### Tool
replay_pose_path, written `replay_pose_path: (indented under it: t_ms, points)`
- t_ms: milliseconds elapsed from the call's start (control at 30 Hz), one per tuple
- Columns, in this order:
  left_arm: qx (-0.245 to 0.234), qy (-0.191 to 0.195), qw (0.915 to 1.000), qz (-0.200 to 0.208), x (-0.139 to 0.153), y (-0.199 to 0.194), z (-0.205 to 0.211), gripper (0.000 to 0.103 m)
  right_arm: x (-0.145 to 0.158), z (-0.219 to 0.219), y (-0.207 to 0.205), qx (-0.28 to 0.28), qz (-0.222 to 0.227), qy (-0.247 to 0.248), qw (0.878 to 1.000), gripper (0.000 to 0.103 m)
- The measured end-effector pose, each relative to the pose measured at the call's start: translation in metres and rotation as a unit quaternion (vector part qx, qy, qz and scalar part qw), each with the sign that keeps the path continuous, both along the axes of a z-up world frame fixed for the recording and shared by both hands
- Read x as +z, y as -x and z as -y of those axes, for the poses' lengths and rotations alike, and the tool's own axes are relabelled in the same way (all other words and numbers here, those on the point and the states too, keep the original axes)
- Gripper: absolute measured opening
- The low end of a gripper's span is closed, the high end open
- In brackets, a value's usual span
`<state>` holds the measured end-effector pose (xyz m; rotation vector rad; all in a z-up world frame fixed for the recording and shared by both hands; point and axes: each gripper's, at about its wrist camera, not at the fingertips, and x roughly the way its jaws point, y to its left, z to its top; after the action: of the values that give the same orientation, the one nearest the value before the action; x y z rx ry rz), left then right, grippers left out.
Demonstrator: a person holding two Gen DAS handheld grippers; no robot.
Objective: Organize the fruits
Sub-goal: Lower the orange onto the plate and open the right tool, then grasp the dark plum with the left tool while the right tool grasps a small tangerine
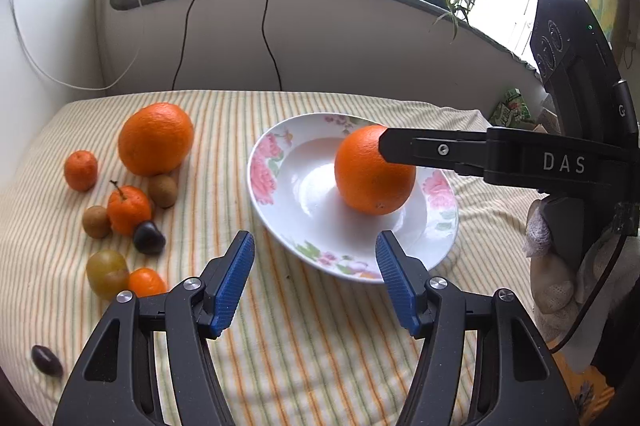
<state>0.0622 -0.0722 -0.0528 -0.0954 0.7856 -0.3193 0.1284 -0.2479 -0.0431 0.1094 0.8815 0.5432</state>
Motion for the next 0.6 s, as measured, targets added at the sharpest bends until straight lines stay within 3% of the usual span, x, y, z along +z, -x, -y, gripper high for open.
replay_pose_path:
  t_ms: [333, 600]
  points:
    - [0.080, 0.000, 0.9967, -0.006, -0.005, 0.032, -0.060, 0.062, 0.010, -0.045, 0.032, 0.074, 0.052, 0.019, 0.996, 0.080]
    - [0.136, 0.001, 0.9905, -0.020, -0.013, 0.055, -0.101, 0.051, 0.001, -0.094, 0.049, 0.141, 0.056, 0.026, 0.988, 0.077]
